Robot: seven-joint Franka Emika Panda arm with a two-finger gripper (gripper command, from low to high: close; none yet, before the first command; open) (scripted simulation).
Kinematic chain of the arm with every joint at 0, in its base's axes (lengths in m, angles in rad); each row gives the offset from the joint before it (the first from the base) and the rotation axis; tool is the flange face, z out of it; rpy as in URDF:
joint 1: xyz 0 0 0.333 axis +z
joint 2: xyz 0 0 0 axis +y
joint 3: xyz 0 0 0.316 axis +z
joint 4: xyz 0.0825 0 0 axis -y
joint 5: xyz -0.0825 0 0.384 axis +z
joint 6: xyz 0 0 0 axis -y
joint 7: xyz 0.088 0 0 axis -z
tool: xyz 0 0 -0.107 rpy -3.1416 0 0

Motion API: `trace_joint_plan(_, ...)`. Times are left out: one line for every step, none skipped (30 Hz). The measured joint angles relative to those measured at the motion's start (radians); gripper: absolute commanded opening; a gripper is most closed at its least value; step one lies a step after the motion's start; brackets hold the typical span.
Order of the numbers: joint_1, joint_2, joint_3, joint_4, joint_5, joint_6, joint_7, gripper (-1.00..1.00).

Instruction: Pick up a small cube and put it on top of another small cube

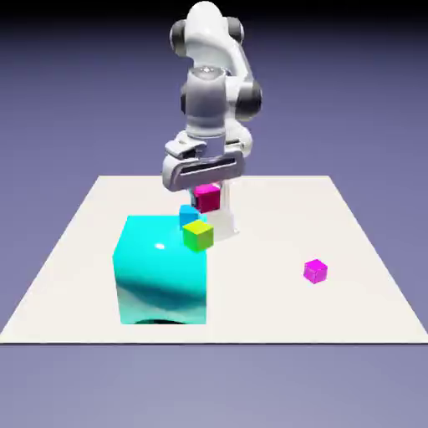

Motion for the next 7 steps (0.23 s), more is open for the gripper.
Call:
trace_joint_plan(-0.001, 0.015, -0.004, -0.028, 0.001, 0.043, -0.002, -1.00)
trace_joint_plan(-0.001, 0.030, -0.007, -0.057, 0.001, 0.087, -0.003, -1.00)
trace_joint_plan(-0.002, 0.046, -0.011, -0.085, 0.002, 0.130, -0.005, -1.00)
trace_joint_plan(-0.002, 0.061, -0.014, -0.114, 0.002, 0.174, -0.006, -1.00)
trace_joint_plan(-0.003, 0.067, -0.015, -0.125, 0.003, 0.190, -0.007, 1.00)
trace_joint_plan(-0.003, 0.067, -0.015, -0.125, 0.000, 0.191, -0.005, 1.00)
trace_joint_plan(-0.003, 0.067, -0.015, -0.125, 0.000, 0.191, -0.005, 1.00)
